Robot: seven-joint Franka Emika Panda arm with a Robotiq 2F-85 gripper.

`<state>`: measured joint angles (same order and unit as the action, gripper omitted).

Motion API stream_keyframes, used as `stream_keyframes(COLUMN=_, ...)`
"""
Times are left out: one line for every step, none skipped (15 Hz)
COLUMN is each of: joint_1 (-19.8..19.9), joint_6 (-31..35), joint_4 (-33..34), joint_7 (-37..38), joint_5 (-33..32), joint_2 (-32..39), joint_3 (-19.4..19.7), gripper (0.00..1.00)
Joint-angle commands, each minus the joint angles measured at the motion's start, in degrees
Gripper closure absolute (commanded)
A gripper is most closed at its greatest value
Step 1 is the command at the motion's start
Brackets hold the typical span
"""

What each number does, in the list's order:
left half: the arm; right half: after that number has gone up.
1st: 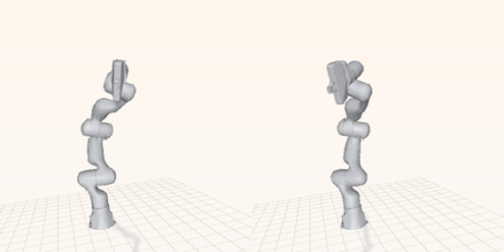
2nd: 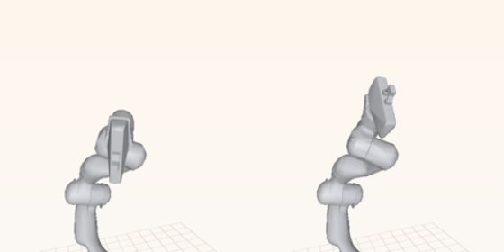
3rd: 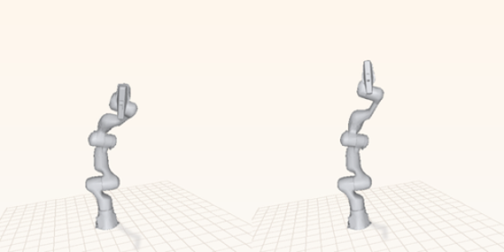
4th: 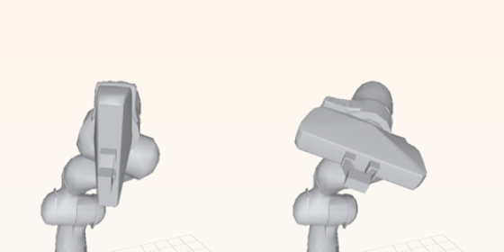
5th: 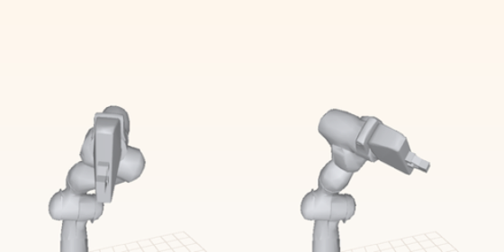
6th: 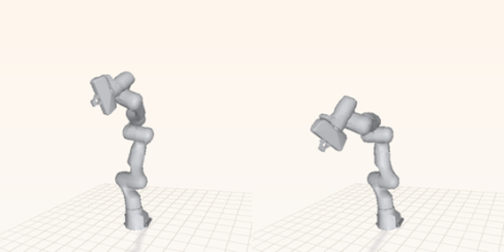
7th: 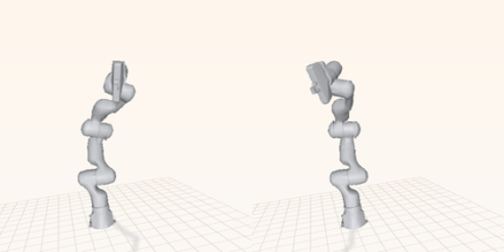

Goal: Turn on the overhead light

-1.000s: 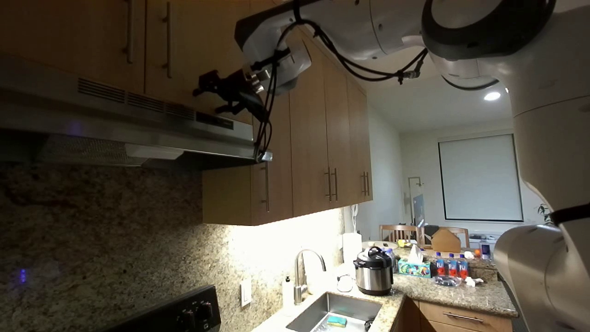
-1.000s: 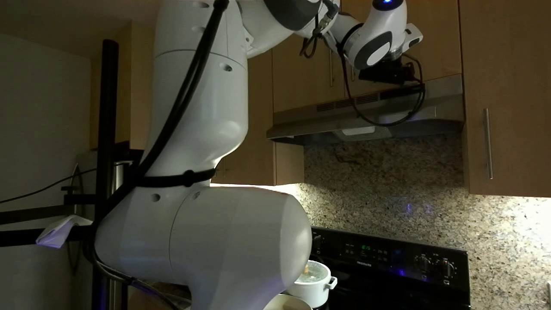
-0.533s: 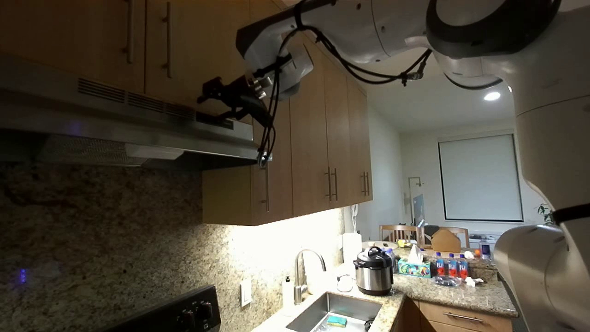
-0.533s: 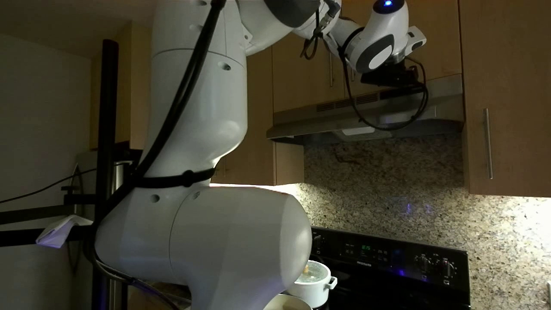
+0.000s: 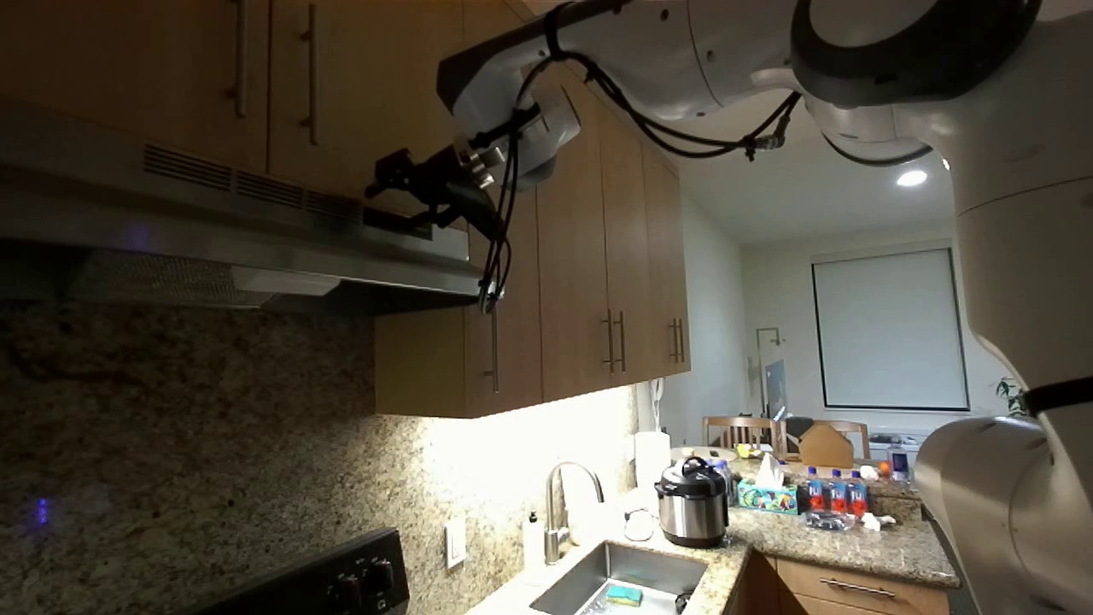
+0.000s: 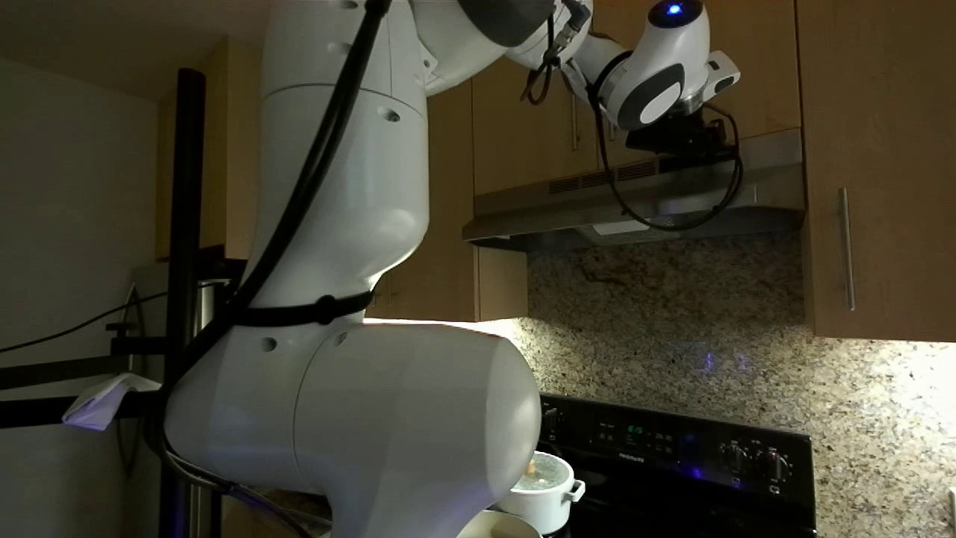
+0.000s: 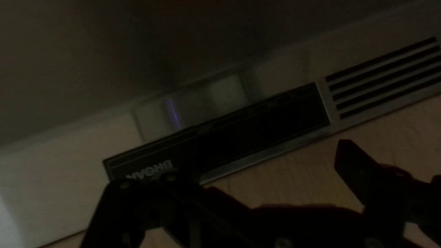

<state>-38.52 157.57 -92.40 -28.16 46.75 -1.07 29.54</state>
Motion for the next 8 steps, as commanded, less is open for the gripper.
stream_keyframes(joint_1=-0.1, joint_6=-1.2, joint_4=-0.8, joint_7=1.0, joint_5=-0.5, joint_2=-0.3, joint_3=-0.1, gripper=0.0)
stream_keyframes(joint_1=-0.1, joint_6=-1.4, joint_4=-0.5, joint_7=0.9, joint_5=-0.3, joint_2=-0.2, joint_3=-0.2, gripper=0.0)
stream_keyframes(joint_1=-0.2, joint_6=-1.8, joint_4=-0.3, joint_7=0.8, joint_5=0.0, joint_2=0.1, joint_3=-0.2, gripper=0.0)
stream_keyframes(joint_1=-0.2, joint_6=-2.1, joint_4=-0.1, joint_7=0.8, joint_5=0.3, joint_2=0.3, joint_3=-0.2, gripper=0.0)
stream_keyframes(joint_1=-0.2, joint_6=-2.8, joint_4=0.1, joint_7=0.8, joint_5=0.6, joint_2=0.6, joint_3=-0.2, gripper=0.0)
stream_keyframes(joint_1=-0.3, joint_6=-3.5, joint_4=0.3, joint_7=0.6, joint_5=0.8, joint_2=0.8, joint_3=-0.2, gripper=0.0)
stream_keyframes(joint_1=-0.3, joint_6=-4.3, joint_4=0.6, joint_7=0.6, joint_5=0.9, joint_2=1.1, joint_3=-0.3, gripper=0.0)
stream_keyframes(joint_1=-0.3, joint_6=-4.9, joint_4=0.9, joint_7=0.5, joint_5=1.0, joint_2=1.4, joint_3=-0.3, gripper=0.0)
